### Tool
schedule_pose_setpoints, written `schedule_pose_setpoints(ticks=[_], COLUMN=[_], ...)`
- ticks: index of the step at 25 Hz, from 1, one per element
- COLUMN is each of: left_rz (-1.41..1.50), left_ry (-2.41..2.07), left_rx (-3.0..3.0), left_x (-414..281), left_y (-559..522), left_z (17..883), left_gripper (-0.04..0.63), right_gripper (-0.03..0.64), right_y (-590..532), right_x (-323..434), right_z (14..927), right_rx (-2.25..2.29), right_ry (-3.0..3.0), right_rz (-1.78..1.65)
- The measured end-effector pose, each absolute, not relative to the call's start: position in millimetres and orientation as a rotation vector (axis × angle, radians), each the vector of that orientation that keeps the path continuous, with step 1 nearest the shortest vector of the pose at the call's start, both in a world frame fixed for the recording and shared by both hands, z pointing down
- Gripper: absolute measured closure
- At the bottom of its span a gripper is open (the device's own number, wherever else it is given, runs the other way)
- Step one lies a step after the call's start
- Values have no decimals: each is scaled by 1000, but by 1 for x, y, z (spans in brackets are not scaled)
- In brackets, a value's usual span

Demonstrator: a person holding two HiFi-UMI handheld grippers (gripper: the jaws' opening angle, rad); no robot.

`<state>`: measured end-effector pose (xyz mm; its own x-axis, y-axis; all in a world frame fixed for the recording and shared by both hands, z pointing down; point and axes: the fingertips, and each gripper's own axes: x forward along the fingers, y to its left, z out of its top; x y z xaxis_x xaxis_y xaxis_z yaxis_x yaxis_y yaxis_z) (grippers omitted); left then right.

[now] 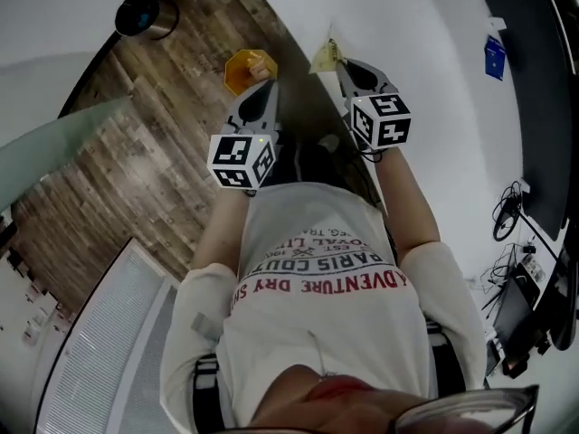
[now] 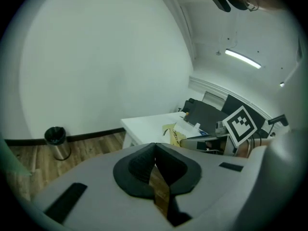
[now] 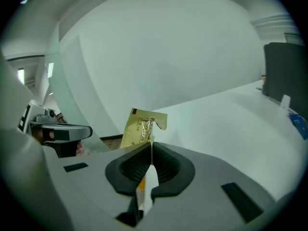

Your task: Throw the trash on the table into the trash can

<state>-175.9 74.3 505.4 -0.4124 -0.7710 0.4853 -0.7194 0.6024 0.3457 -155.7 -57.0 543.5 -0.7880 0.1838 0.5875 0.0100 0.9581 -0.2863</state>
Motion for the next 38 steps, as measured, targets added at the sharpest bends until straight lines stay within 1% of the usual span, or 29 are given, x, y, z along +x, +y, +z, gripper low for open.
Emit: schedule_pose_setpoints(ticks=[6,10,14,17,22,27,28,31,32,35,38], left_rz=[-165,-187,-216,-264,-332,-386,-387,-364,-358,-358,-358], left_ry=[-2281,-2282,-2247,-2190,-2106,-2048,-2035,-2005,-2002,-2000,-2019], left_rx=[921,801,710,644,566,509,513,531,532,524,533], left_x=[-230,-256,-275,-270,-241,-210,-205,-193,-192,-190,-188], left_y=[187,251,291,307,319,324,324,327,329,335,335], left_z=[542,592,671,737,843,907,915,931,933,925,897], left_gripper=[571,571,571,571,571,571,571,571,571,571,571], right_gripper=[586,585,584,584,584,582,564,437,416,417,417], right_y=[71,135,173,187,201,191,190,190,191,192,193], right_x=[-227,-251,-270,-266,-242,-232,-232,-230,-230,-227,-219], right_z=[595,666,758,834,967,1059,1070,1087,1086,1067,1026], right_rx=[-402,-467,-509,-507,-501,-406,-393,-393,-394,-378,-370], right_ry=[-2322,-2205,-2110,-2039,-1947,-1921,-1918,-1910,-1911,-1943,-1979], right_rz=[285,259,231,198,161,32,1,-45,-41,-3,32])
